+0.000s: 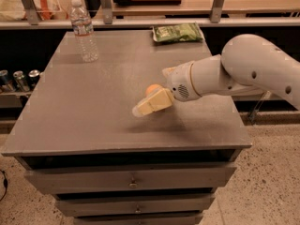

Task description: Move orange near green jalapeno chip bag

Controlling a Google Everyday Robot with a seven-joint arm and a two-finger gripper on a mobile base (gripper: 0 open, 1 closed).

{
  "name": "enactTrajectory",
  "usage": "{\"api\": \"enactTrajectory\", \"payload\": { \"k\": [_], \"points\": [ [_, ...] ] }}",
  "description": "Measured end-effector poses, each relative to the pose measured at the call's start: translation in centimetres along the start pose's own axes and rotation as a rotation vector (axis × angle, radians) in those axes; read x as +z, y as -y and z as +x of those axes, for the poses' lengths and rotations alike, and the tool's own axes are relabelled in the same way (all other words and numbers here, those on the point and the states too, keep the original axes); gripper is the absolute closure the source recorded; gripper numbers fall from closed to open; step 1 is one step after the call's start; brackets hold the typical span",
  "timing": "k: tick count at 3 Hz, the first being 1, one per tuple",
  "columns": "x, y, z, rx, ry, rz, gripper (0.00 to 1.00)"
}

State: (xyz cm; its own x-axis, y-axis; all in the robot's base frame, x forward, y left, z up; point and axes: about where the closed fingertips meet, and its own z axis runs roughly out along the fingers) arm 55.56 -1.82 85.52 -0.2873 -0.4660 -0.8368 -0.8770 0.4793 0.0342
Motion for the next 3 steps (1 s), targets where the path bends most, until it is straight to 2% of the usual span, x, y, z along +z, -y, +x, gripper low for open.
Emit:
{"api": "enactTrajectory", "payload": {
  "k": [1, 3],
  "points": [
    [0.2, 0.2, 0.4, -0.009, 0.002, -0.011, 0.16],
    [0.1, 0.2, 2.2, -0.01, -0.022, -0.027, 0.64]
  ]
}}
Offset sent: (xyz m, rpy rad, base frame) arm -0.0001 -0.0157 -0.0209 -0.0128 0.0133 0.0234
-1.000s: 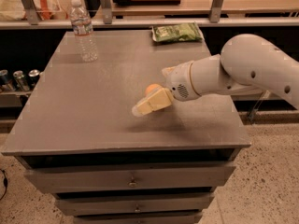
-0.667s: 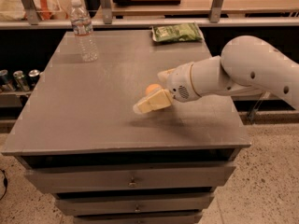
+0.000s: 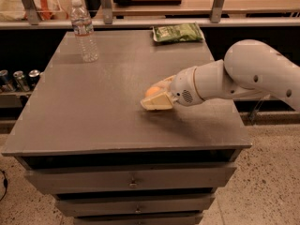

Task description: Move orange near green jalapeno chip bag

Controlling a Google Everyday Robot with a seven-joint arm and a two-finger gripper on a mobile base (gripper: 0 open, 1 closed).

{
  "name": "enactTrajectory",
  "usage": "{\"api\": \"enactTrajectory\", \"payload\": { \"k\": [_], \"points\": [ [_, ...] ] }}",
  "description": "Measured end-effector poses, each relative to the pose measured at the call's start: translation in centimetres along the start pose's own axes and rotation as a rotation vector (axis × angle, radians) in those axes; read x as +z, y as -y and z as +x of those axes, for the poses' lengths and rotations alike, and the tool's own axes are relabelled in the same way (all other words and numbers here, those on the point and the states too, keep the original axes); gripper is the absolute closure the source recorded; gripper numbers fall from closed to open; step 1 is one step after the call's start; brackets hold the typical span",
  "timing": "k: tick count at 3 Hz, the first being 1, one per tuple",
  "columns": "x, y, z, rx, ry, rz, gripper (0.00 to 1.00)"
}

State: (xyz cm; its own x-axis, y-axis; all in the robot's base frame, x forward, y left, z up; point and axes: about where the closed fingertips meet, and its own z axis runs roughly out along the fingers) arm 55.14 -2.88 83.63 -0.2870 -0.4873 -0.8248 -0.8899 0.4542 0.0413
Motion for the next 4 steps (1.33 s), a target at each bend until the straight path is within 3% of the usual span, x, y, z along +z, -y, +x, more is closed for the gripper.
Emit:
{"api": "enactTrajectory", "payload": {
  "k": [1, 2, 3, 4],
  "points": [
    [-0.4, 0.1, 0.4, 0.0, 0.001, -0.007, 0.87],
    [-2.4, 2.8, 0.3, 0.022, 0.015, 0.019, 1.0],
    [-2.4, 2.7, 0.3, 0.022, 0.016, 0.02, 1.0],
    [-2.0, 4.5, -1.0, 0.019, 0.034, 0.089, 1.0]
  ]
}}
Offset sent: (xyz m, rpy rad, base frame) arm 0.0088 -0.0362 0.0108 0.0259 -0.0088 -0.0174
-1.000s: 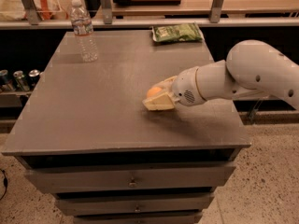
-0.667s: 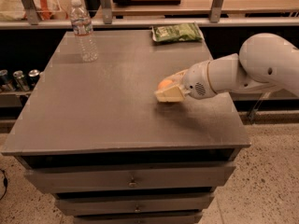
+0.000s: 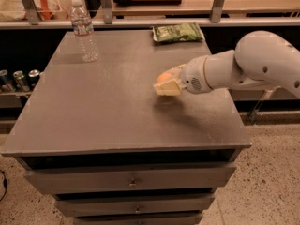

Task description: Move orange near green jalapeno chip bag

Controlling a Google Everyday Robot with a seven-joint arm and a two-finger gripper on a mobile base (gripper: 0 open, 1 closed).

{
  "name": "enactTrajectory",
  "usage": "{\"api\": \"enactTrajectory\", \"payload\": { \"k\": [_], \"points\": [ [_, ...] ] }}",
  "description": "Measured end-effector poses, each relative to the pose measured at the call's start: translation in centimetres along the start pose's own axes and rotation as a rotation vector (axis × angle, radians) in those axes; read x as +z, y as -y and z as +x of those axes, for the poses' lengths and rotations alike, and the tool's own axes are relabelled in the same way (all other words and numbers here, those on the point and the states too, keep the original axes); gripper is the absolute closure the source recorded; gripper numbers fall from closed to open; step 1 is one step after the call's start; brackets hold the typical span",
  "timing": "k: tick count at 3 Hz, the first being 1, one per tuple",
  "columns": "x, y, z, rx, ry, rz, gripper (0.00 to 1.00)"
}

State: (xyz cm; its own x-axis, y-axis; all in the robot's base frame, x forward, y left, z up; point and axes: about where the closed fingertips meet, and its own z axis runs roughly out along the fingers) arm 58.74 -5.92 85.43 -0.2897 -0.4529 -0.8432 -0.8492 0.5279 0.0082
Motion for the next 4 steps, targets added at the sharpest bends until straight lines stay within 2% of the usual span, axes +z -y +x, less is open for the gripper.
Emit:
{"api": "enactTrajectory", "payload": {
  "k": [1, 2, 4],
  "points": [
    [1.4, 3.7, -2.5, 0.005, 0.041, 0.1, 1.0],
    [2.6, 7.5, -4.0, 0.036, 0.068, 0.189, 1.0],
    [3.3, 14.4, -4.7, 0.14, 0.101, 0.372, 1.0]
  ]
}}
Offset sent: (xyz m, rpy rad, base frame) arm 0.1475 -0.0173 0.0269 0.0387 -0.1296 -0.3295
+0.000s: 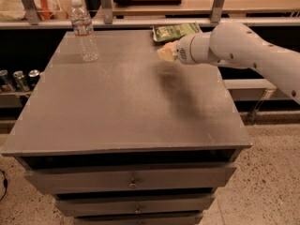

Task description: Move orange near green jalapeno chip bag

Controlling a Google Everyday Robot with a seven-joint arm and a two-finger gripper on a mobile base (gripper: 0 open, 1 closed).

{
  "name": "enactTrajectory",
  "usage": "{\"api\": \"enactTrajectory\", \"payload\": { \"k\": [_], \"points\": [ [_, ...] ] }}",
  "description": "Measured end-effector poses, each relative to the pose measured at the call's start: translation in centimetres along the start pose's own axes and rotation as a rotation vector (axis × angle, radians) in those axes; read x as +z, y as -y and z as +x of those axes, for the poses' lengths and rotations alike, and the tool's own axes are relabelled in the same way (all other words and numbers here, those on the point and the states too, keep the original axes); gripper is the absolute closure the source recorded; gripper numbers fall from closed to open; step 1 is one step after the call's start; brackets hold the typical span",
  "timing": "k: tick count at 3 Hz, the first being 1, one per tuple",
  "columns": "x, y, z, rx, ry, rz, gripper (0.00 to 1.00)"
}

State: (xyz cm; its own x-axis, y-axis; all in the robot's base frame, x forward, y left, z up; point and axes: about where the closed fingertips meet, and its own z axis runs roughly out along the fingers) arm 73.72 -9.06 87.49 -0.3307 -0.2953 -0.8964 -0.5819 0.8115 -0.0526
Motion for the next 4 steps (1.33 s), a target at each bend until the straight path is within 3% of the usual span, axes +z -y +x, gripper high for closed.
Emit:
{"api": "enactTrajectory", "payload": {
  "k": [1, 4],
  "points": [
    [1.5, 2.1, -0.9, 0.016, 0.021, 0.05, 1.0],
    [5.3, 6.7, -1.3, 0.079, 0.074, 0.119, 1.0]
  ]
}}
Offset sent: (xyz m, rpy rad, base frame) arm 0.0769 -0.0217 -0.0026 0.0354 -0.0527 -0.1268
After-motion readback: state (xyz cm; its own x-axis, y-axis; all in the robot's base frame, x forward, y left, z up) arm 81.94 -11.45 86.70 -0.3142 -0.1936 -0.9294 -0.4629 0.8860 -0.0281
